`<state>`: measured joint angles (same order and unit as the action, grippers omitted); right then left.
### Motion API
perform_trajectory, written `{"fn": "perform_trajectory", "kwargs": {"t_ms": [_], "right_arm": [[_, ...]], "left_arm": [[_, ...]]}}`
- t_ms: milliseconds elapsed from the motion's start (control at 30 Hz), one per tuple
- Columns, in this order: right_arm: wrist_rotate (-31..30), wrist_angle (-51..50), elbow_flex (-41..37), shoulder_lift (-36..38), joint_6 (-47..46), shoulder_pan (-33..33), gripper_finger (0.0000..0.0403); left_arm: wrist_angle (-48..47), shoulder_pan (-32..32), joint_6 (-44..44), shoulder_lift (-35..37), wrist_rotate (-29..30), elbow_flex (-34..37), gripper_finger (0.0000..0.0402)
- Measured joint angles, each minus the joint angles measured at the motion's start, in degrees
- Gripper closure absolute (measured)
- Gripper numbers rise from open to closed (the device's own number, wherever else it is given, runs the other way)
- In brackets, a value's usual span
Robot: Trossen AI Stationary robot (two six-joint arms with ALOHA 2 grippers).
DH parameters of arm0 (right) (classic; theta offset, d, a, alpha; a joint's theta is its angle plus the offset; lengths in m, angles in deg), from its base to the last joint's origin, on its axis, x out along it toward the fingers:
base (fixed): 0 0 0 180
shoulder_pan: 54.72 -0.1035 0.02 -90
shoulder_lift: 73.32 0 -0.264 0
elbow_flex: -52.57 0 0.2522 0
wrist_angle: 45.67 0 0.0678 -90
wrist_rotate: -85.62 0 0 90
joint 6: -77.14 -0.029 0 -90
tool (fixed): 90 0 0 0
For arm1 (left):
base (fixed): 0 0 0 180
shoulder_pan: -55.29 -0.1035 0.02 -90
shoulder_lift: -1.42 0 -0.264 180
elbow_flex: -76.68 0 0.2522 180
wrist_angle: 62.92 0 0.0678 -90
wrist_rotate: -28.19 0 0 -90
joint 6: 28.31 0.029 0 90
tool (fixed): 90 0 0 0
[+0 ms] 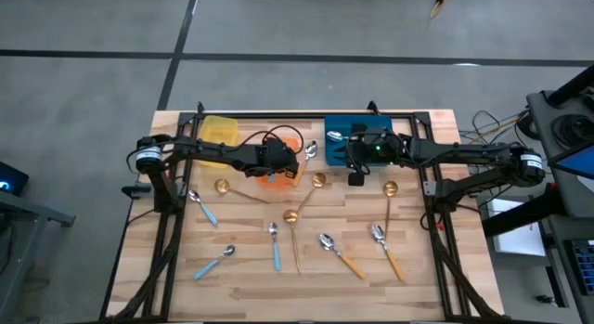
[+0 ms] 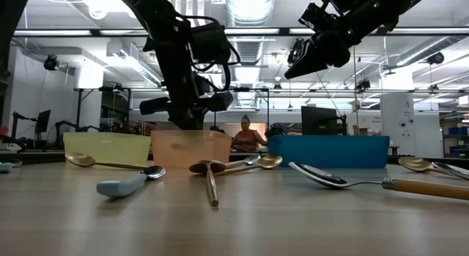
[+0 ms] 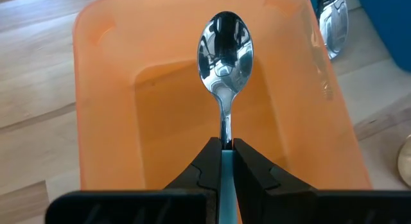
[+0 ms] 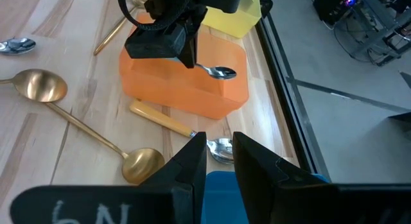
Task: Sort silverware by color (type)
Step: Put the blue spoon into the orange bin
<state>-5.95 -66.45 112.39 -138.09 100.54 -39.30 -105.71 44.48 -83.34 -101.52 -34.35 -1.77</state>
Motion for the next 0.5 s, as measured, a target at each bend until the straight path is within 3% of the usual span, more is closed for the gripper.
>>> {"fn": "perform_trajectory", "kwargs": {"t_ms": [500], "right_arm": [[0.0,0.0,0.0,0.0,0.0,0.0,0.0335]], "left_arm": [[-0.3,0.0,0.0,0.0,0.0,0.0,0.0394]]}}
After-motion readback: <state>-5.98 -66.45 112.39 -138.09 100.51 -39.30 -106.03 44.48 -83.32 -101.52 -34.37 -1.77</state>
